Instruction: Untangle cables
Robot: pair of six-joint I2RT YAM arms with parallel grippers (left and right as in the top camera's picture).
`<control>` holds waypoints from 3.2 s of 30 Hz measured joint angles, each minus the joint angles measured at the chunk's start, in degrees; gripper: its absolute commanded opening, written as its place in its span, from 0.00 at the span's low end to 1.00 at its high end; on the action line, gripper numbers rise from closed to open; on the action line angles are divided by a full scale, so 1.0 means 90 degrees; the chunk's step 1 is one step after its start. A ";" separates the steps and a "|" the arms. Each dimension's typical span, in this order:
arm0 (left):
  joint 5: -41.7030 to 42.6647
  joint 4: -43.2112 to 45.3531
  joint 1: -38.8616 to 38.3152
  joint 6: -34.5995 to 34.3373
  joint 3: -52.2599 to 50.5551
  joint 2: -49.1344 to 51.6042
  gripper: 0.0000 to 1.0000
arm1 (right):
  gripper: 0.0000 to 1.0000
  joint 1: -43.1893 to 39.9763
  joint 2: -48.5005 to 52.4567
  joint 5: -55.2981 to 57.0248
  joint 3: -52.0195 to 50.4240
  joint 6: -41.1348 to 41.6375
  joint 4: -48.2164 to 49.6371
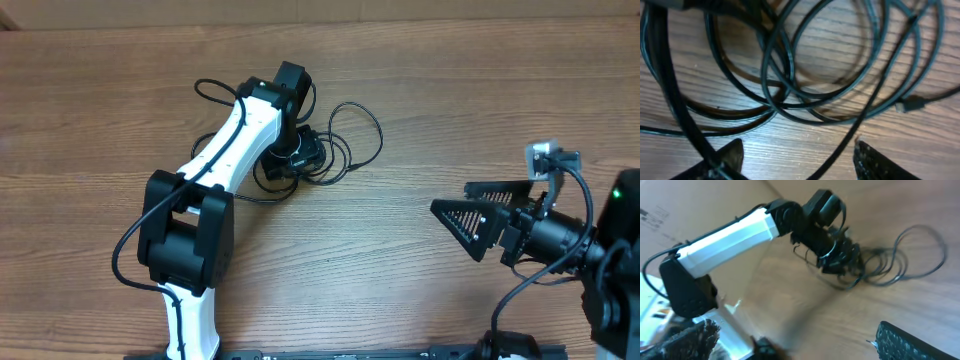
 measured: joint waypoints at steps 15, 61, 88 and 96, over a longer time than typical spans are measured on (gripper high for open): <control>0.0041 -0.0199 0.0000 0.0189 0.0044 -0.0002 0.04 | 1.00 0.0000 0.0811 -0.0192 0.0000 0.0058 -0.0505; -0.1129 0.1141 0.0000 0.0401 0.3747 -0.3254 0.04 | 1.00 0.0000 0.2579 0.0828 0.0000 0.0073 -0.0437; -0.1124 0.3361 0.2283 0.1260 0.3745 -0.0760 0.04 | 1.00 0.0000 0.2582 0.0826 0.0000 0.0070 -0.0430; -0.1129 0.2931 0.3844 0.2499 0.3747 -0.0233 0.73 | 1.00 0.0000 0.2582 0.0831 0.0000 0.0073 -0.0435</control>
